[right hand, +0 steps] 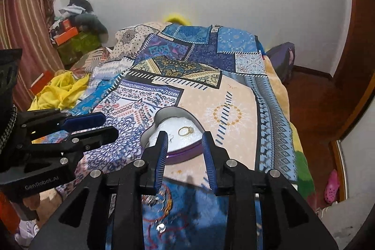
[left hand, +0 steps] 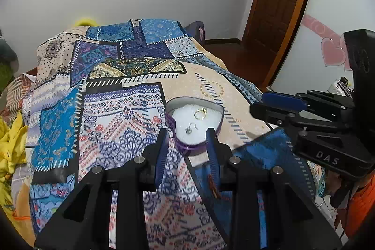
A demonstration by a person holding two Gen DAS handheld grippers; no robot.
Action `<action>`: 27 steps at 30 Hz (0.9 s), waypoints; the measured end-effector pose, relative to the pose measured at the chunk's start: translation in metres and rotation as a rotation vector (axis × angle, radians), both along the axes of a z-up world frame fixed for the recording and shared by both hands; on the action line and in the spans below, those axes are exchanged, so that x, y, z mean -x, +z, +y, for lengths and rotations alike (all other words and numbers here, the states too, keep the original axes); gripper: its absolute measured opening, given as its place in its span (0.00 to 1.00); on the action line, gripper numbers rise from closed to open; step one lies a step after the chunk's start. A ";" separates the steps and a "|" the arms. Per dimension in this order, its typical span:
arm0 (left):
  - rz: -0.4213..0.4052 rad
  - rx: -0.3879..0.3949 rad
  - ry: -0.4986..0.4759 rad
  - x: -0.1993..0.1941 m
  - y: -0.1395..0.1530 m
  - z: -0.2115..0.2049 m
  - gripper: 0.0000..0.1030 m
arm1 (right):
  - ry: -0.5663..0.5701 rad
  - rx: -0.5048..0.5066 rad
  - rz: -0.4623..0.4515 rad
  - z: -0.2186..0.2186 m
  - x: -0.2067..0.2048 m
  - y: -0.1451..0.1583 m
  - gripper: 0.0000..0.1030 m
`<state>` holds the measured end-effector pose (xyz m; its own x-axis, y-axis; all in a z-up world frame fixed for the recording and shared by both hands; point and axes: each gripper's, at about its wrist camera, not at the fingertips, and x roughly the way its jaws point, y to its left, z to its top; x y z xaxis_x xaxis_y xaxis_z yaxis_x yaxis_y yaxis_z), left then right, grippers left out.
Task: Organize jewelry
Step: 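Move both tools back to the bracelets on the blue patch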
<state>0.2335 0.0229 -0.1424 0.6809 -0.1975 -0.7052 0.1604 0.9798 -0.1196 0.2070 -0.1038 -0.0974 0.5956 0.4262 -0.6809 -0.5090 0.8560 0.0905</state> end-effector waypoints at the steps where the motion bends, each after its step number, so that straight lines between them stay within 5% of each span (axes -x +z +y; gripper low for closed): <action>1: 0.001 0.000 -0.001 0.004 0.000 0.000 0.31 | -0.003 0.005 -0.004 -0.001 0.004 0.000 0.27; 6: 0.017 -0.014 -0.006 0.022 -0.001 0.000 0.31 | 0.000 0.014 -0.004 -0.005 0.020 -0.001 0.27; 10: 0.039 -0.019 -0.017 0.034 -0.006 -0.002 0.31 | -0.022 -0.004 0.020 -0.013 0.029 -0.007 0.37; 27: 0.130 -0.010 -0.036 0.059 -0.045 -0.008 0.31 | -0.031 0.073 0.195 -0.018 0.038 -0.076 0.38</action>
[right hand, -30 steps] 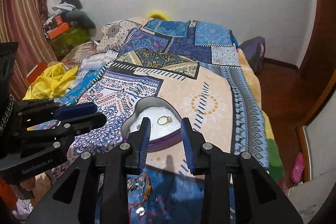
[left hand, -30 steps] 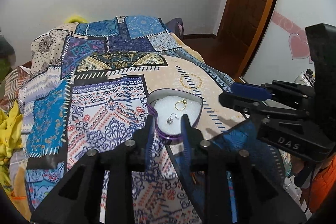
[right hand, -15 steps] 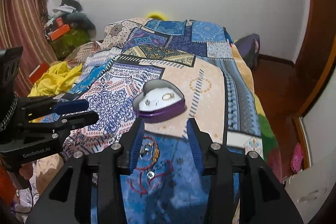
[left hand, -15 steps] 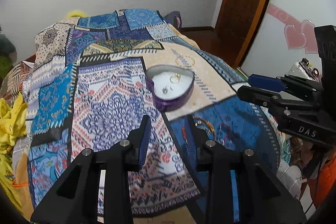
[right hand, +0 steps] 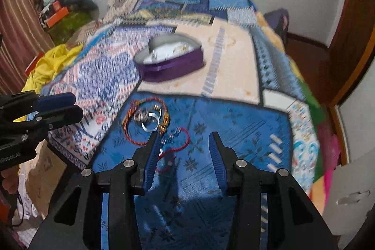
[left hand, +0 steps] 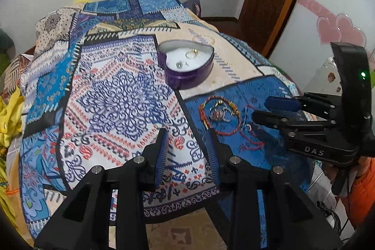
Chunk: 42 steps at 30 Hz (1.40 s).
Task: Organize jewelry
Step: 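Move both tools back to the bracelets on the blue patch, then grasp the red bracelet with the left tool while the right grasps the blue beaded bracelet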
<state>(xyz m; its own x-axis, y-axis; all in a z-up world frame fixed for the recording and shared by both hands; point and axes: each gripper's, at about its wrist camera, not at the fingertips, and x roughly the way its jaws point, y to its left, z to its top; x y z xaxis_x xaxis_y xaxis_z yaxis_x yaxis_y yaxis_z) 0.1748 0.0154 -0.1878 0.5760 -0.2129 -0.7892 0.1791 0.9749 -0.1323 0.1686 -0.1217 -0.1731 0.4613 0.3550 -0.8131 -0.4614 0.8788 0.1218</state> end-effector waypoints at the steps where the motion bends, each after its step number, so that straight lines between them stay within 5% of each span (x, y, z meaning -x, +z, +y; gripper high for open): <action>1: 0.004 0.001 -0.002 0.000 -0.002 -0.001 0.31 | 0.000 -0.002 0.001 0.001 0.000 -0.001 0.38; 11: 0.021 0.016 -0.021 -0.005 -0.014 -0.008 0.31 | 0.037 -0.004 -0.044 0.013 0.004 -0.006 0.37; 15: 0.031 0.034 -0.027 -0.010 -0.017 -0.011 0.31 | 0.019 -0.034 -0.029 0.003 0.001 -0.004 0.24; 23: 0.039 0.019 -0.055 -0.026 -0.025 -0.028 0.31 | 0.047 -0.003 -0.055 0.008 0.000 -0.008 0.18; 32: 0.082 0.014 -0.002 -0.042 -0.039 -0.025 0.21 | 0.045 -0.029 -0.049 0.013 -0.008 -0.012 0.18; 42: 0.096 0.043 0.033 -0.058 -0.043 -0.018 0.17 | 0.055 -0.017 -0.078 0.017 -0.010 -0.012 0.07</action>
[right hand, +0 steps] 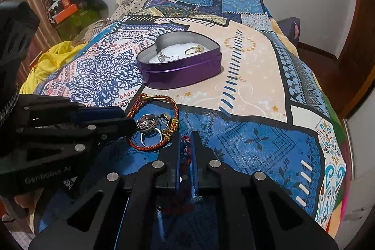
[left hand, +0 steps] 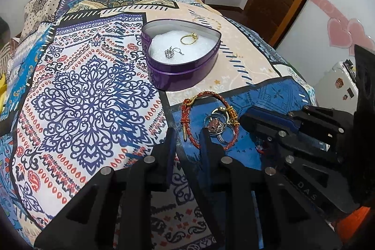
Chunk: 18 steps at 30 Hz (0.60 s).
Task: Organize jewelry
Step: 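Grasp the red bracelet with the left tool while the right grasps the blue beaded bracelet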
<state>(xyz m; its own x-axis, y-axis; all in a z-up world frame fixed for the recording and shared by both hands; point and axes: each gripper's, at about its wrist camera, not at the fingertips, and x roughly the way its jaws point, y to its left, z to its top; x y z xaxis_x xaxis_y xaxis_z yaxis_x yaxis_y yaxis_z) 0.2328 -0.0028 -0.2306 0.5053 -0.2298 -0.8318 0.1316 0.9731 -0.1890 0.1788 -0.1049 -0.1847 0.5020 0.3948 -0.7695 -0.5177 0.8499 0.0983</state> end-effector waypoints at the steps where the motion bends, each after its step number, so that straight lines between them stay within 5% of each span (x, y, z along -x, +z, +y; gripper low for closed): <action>1: -0.001 -0.006 0.003 -0.001 -0.001 0.000 0.15 | -0.004 0.000 -0.003 0.000 0.000 0.001 0.07; 5: -0.011 -0.019 0.005 -0.007 -0.002 0.000 0.04 | -0.029 -0.014 -0.016 -0.006 -0.004 0.008 0.07; 18: -0.140 -0.088 -0.009 0.013 0.030 -0.001 0.03 | -0.072 -0.056 -0.089 -0.025 -0.001 0.045 0.07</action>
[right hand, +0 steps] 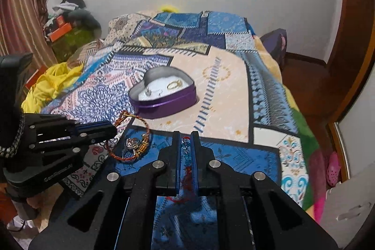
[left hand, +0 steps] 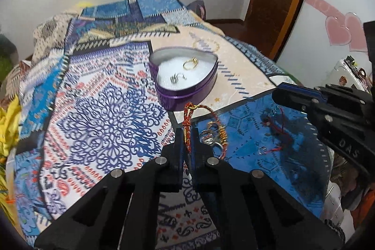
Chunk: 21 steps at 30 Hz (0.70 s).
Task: Organize jewelry
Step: 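Grasp the red bracelet with the left tool while the right grasps the blue beaded bracelet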
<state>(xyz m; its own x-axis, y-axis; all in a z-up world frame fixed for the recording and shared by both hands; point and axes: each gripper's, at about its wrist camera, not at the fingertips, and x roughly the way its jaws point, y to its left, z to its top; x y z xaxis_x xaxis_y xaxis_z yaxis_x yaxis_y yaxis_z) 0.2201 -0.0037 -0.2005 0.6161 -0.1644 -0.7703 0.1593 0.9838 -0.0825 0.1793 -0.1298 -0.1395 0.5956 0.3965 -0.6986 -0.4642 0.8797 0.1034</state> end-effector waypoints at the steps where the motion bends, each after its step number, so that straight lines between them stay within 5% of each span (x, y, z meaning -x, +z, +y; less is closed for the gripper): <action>1: -0.008 -0.001 -0.001 0.003 0.003 0.001 0.03 | -0.002 -0.008 -0.003 -0.001 0.000 0.003 0.07; 21: -0.141 0.015 0.018 0.016 0.060 0.022 0.03 | 0.001 -0.039 -0.119 0.009 -0.005 0.052 0.07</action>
